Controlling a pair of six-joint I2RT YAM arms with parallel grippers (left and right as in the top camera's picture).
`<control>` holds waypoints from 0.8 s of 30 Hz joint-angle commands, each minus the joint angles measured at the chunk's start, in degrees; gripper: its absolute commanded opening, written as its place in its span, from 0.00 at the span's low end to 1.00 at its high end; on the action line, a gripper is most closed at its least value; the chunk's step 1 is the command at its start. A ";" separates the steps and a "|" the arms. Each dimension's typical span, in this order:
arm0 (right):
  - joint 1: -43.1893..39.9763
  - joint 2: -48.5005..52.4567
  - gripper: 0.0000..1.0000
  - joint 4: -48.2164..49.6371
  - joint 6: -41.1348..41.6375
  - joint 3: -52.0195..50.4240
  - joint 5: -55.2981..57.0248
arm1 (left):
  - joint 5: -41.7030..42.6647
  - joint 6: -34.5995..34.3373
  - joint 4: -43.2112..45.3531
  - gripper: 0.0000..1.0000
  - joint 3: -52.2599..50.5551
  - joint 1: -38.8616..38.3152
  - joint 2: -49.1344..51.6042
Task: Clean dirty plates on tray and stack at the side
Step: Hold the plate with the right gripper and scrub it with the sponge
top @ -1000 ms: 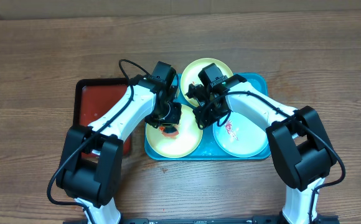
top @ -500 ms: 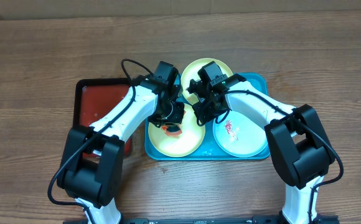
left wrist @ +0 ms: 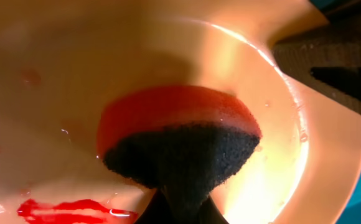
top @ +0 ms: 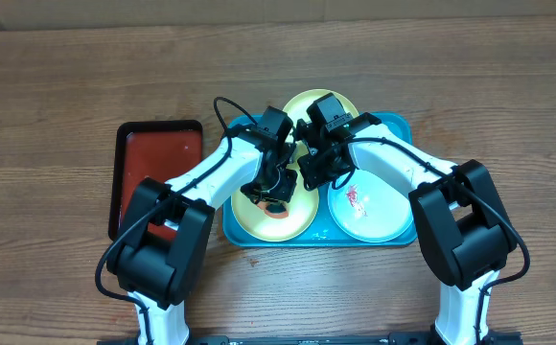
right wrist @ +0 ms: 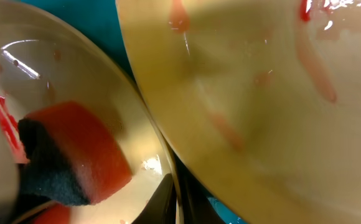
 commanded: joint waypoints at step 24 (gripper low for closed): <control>-2.25 1.57 0.06 0.24 0.37 1.11 2.43 | -12.79 -2.78 -4.63 0.04 0.66 4.35 2.69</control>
